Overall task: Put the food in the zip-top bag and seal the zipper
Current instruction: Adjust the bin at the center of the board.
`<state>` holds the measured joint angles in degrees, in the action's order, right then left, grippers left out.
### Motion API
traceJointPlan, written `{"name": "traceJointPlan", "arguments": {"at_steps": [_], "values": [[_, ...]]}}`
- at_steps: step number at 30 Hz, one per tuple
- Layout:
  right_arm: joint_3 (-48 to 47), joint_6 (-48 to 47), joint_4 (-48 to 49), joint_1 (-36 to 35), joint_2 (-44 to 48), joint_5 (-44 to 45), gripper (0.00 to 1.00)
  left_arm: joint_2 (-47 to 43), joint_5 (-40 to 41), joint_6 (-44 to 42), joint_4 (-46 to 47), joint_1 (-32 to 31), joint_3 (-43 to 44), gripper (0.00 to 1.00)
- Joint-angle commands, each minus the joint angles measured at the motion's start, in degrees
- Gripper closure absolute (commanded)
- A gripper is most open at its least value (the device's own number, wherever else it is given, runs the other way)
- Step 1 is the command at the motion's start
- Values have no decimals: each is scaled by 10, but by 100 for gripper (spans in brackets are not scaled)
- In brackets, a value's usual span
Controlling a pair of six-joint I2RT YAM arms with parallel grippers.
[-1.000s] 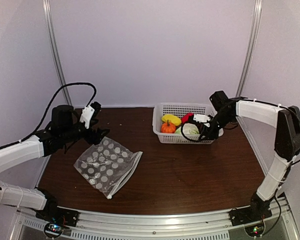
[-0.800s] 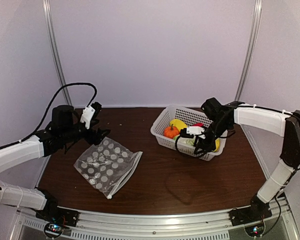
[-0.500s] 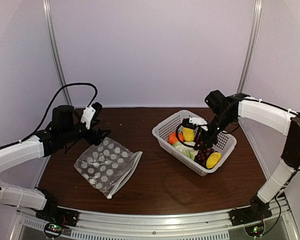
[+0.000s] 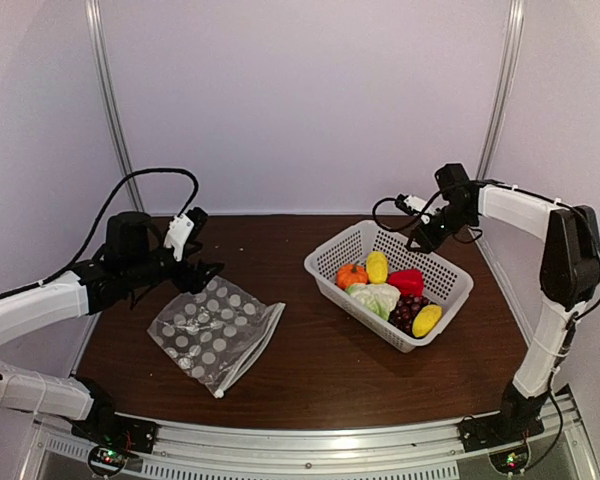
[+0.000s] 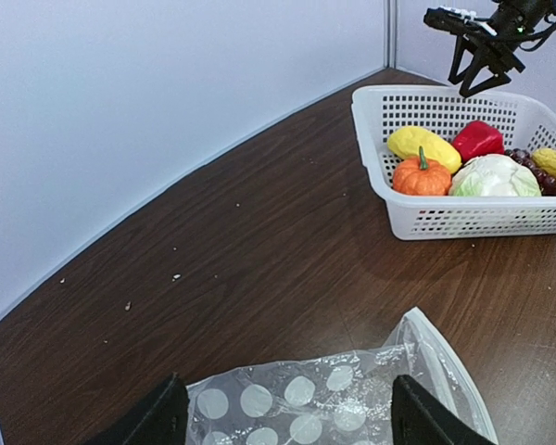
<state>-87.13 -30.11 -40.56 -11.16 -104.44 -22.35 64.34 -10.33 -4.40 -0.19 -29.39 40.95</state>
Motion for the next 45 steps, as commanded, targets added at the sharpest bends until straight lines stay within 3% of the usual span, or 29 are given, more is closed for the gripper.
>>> {"name": "traceJointPlan", "arguments": {"at_steps": [1, 5, 8, 11, 15, 21, 25, 32, 35, 38, 40, 45], "values": [[-17, 25, 21, 8, -30, 57, 55, 2, -4, -7, 6, -5, 17, 24], [-23, 23, 19, 14, -48, 63, 60, 4, -11, -8, 6, -9, 17, 25], [-15, 22, 15, 19, -48, 62, 68, 9, -35, -17, 5, -13, 19, 33], [11, 22, 24, 24, -28, 64, 70, 18, -40, -18, -12, -19, 26, 33], [34, 26, 30, 36, -11, 65, 84, 22, -38, -19, -13, -23, 27, 33], [97, 41, 32, 72, 44, 64, 91, 32, -29, -10, -23, -43, 36, 34], [171, 56, 31, 96, 116, 59, 92, 57, 61, -6, -92, -124, 80, 34], [267, 70, 31, 131, 213, 67, 93, 112, 236, 158, -237, -270, 160, 38], [277, 76, 24, 141, 239, 37, 86, 146, 299, 212, -289, -327, 195, 38], [281, 103, 30, 141, 281, 17, 61, 219, 367, 269, -381, -361, 262, 39], [284, 110, 38, 141, 310, 11, 52, 271, 416, 298, -444, -382, 313, 39], [301, 107, 52, 141, 363, -21, 47, 372, 462, 377, -570, -399, 392, 39]]}}
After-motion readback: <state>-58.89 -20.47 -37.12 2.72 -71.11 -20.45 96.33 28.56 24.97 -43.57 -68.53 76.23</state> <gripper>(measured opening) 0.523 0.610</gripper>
